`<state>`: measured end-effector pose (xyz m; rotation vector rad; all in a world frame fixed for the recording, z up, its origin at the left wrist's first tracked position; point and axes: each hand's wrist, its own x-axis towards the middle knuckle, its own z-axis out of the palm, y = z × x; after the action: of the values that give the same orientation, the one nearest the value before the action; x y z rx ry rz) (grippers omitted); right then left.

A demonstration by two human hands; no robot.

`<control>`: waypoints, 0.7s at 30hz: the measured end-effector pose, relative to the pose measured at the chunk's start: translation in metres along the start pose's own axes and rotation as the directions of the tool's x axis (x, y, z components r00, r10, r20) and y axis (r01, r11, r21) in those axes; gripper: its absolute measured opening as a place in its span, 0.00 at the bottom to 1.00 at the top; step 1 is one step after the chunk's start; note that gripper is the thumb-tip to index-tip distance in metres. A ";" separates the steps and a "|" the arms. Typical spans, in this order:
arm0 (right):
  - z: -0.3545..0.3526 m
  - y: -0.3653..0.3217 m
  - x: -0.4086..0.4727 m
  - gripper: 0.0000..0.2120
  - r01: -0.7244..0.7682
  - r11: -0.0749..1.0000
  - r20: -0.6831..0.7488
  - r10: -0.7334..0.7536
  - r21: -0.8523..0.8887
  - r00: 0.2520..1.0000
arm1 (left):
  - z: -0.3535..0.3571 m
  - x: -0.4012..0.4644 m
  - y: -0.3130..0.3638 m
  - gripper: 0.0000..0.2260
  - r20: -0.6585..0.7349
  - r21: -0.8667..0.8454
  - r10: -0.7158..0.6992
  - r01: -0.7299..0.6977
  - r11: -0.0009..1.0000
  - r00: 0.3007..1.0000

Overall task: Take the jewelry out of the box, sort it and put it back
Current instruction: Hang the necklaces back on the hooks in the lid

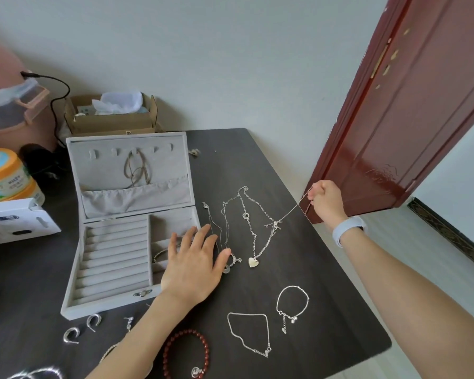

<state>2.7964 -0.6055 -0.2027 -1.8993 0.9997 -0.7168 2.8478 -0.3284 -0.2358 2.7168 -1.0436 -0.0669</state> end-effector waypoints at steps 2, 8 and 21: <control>-0.006 -0.007 0.005 0.08 0.020 0.998 -0.035 -0.018 0.058 0.999 | 0.001 0.000 0.000 0.41 -0.025 -0.010 0.003 -0.003 1.000 1.000; -0.012 -0.033 0.004 0.14 0.151 0.971 -0.034 -0.148 0.186 0.988 | 0.004 0.002 -0.001 0.42 -0.030 -0.007 -0.006 0.006 1.000 1.000; -0.013 -0.124 -0.030 0.15 0.420 0.834 0.082 -0.476 0.357 0.876 | -0.012 0.006 -0.004 0.19 -0.104 -0.346 -0.001 -0.035 0.938 0.995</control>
<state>2.8165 -0.5460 -0.0905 -1.8682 0.2894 -0.9105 2.8567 -0.3271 -0.2247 2.3655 -0.9261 -0.0971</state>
